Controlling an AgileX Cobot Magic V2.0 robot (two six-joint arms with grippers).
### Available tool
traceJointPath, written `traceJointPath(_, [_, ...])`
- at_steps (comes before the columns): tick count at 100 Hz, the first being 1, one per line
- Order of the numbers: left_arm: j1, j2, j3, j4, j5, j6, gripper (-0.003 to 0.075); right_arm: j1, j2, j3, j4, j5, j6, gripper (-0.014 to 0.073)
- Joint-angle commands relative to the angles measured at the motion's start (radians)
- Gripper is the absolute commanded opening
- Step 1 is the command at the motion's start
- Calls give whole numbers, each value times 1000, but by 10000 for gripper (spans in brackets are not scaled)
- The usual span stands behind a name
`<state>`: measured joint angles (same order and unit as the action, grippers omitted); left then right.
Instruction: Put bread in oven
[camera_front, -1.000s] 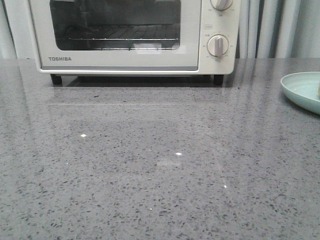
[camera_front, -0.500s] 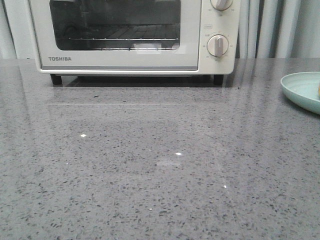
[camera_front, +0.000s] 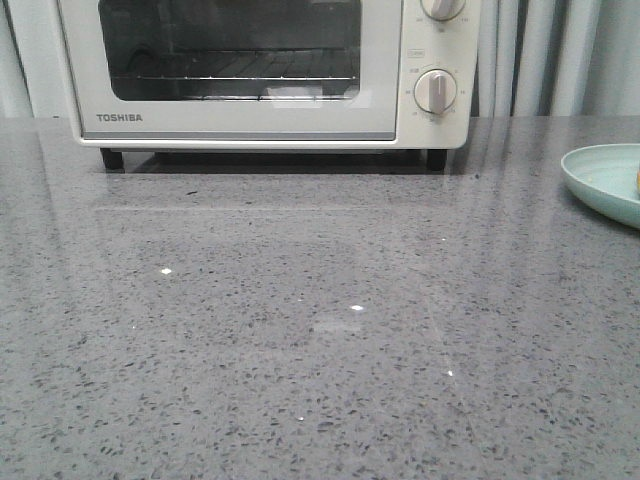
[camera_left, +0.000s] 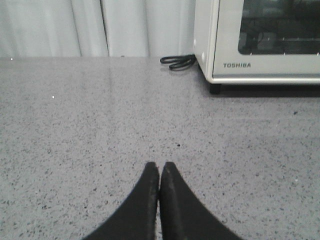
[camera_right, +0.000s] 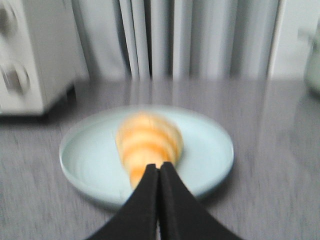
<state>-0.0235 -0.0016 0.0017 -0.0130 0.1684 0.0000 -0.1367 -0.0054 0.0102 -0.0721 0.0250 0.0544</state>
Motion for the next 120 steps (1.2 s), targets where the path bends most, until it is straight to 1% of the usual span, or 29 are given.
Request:
traceJointPath(1, [3,-27,21,-16,-95,-7,-21,0,-21,24,-12,-199,-6,-67])
traceJointPath(14, [3,-27,21,-16,-95,-7,-21,0,-21,24,-12,-237,-6,-67])
traceJointPath(33, [3,-27,21,-70,-113,-7,-21,0,-21,24,-12,-278,-6,-67])
traceJointPath(45, [3,-27,21,-105,-168,-7,-22,0,-21,24,-12,-365,-6,-67])
traceJointPath(52, [3,-27,21,-136,-200,-7,-22,0,-21,24,-12,-389,-6,-67])
traceJointPath(71, [3,-27,21,-234,-233,-7,-22,0,-21,24,-12,-409,95,-67])
traceJointPath(82, [3,-27,21,-309,-235,-7,-22,0,-21,24,-12,-409,104,-67])
traceJointPath(98, [3,-27,21,-325,-241,-7,-22,0,-21,24,-12,-391,188,-67])
traceJointPath(115, [3,-27,21,-401,-306,-7,-22,0,-21,24,-12,-394,195,-67])
traceJointPath(120, [3,-27,14,-412,-312,-7,-22,0,-21,18,-12,-387,248,-67])
